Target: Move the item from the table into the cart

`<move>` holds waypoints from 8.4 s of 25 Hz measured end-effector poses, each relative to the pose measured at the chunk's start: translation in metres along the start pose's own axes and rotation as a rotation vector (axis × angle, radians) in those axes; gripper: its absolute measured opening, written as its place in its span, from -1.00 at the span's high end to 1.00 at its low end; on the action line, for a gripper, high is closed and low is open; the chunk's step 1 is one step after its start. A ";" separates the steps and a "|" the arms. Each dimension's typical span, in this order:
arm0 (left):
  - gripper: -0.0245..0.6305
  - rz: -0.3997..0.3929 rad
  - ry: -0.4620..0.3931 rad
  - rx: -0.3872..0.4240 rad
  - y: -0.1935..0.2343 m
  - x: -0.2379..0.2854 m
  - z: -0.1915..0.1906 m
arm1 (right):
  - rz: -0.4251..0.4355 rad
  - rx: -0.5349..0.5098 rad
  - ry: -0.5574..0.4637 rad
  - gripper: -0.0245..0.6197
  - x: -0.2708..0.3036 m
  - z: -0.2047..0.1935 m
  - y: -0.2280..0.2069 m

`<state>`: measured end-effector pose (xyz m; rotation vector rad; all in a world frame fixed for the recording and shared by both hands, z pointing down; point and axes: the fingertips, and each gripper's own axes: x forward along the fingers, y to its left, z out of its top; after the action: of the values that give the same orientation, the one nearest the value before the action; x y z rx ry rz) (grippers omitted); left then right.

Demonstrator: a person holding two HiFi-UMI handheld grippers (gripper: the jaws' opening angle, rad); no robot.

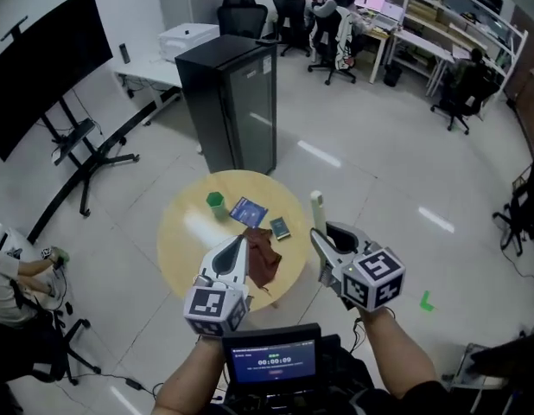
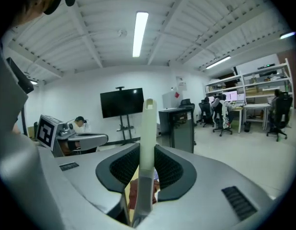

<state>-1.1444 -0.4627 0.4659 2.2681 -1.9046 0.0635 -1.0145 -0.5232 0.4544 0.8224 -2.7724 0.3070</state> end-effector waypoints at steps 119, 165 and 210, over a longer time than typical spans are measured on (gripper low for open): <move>0.93 -2.241 -0.106 0.242 -2.731 -0.968 -0.225 | -2.144 0.445 -0.375 0.70 -2.847 -0.611 0.004; 0.93 -2.141 0.128 0.304 -2.829 -0.893 -0.320 | -1.788 1.470 0.112 0.69 -2.919 -0.907 -0.147; 0.93 -2.192 0.068 0.271 -2.742 -0.909 -0.274 | -2.270 0.291 -0.312 0.45 -2.785 -0.641 0.046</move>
<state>1.4038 0.9162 0.3018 2.9004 1.2397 0.0676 1.3333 1.0967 0.2792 3.1296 -0.4176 0.0378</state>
